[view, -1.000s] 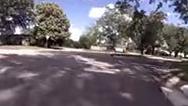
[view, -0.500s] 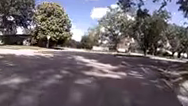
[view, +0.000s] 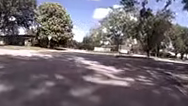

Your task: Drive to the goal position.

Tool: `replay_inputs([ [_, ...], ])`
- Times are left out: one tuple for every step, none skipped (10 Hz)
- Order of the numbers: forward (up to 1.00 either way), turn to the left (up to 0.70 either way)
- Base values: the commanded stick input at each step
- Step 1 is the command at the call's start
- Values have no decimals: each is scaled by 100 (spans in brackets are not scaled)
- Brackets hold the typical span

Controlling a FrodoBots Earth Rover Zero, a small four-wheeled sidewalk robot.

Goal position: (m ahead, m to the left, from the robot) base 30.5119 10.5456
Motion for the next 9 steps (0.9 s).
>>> replay_inputs([
  [85, 0],
  [85, 0],
  [85, 0],
  [85, 0],
  [85, 0],
  [85, 0],
  [85, 0],
  [85, 0],
  [85, 0],
])
